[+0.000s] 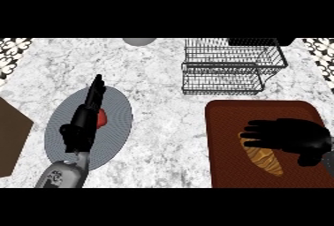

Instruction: Pick the croissant from the tray and place it in the tiered basket

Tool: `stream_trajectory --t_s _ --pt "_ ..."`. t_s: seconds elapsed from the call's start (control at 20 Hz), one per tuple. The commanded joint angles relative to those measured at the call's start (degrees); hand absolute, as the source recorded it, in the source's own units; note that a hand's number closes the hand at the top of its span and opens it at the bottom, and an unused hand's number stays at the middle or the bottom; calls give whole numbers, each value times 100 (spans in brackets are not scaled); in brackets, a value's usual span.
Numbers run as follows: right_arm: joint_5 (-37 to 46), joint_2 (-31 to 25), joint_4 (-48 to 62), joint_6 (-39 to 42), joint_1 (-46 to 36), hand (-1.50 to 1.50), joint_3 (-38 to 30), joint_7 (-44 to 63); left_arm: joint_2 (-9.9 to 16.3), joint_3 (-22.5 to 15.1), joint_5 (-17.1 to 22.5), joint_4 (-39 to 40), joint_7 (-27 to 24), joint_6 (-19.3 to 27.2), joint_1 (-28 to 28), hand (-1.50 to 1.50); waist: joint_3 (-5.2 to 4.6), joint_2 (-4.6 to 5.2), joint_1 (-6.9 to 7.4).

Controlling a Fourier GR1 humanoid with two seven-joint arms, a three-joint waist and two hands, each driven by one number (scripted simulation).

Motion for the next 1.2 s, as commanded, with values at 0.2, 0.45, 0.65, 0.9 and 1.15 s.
stream_trajectory --t_s 0.2,0.45,0.65,0.9,1.15 --pt "303 341 604 114 -316 -150 -56 -573 179 412 151 -193 -103 -431 228 0 -1 -3 17" --pt "341 430 295 222 12 -150 -94 -408 -164 193 -238 -336 321 -195 67 0 -2 -13 -25" --pt "170 400 480 205 5 -150 -136 -715 -263 171 -325 -80 16 -252 115 0 -1 -6 -18" --pt "203 778 681 170 72 150 -151 -461 -77 434 -314 -523 380 -371 77 0 -1 -11 -10" --pt "306 1295 1343 -1149 -145 150 -271 -791 -319 282 -404 -126 49 -395 185 0 3 7 21"
